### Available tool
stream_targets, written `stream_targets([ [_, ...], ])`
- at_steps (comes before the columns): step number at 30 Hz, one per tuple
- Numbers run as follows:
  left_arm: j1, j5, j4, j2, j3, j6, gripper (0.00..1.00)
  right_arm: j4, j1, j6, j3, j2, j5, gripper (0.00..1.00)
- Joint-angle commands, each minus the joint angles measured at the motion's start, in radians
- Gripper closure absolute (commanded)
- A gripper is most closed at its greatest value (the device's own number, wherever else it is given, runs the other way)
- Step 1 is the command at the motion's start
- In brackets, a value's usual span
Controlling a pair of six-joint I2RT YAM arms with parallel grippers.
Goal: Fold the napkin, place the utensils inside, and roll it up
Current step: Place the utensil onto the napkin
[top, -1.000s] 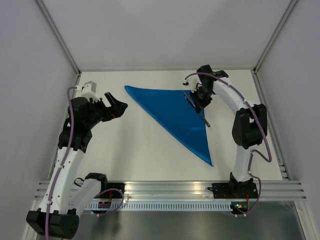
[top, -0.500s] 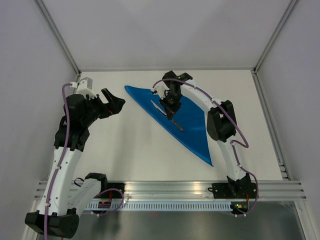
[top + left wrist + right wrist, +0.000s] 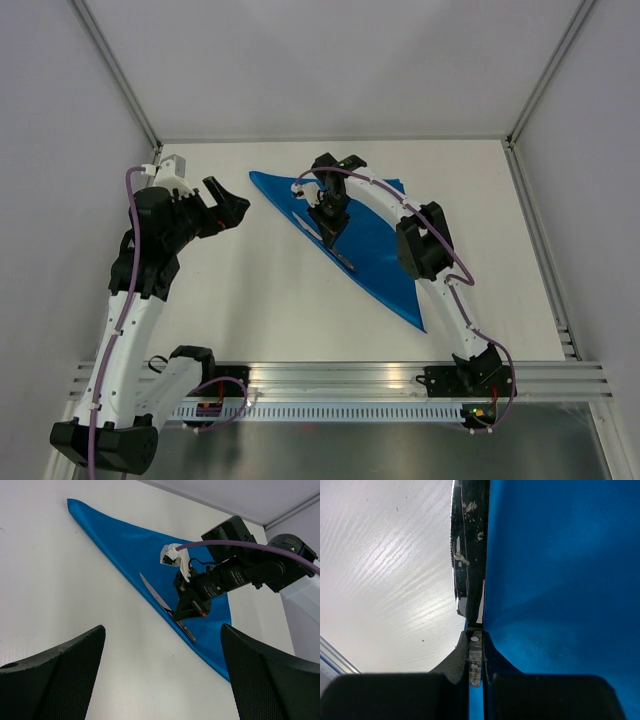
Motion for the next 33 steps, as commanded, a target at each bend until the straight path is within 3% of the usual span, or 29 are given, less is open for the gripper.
stream_targets([
  [1, 0.001, -0.008, -0.010, 0.001, 0.037, -0.012, 0.00, -0.020, 0.005, 0.085, 0.060, 0.021, 0.036, 1.00],
  [33, 0.001, -0.008, 0.002, 0.028, 0.017, -0.002, 0.00, 0.099, 0.004, 0.160, 0.024, 0.063, 0.097, 1.00],
])
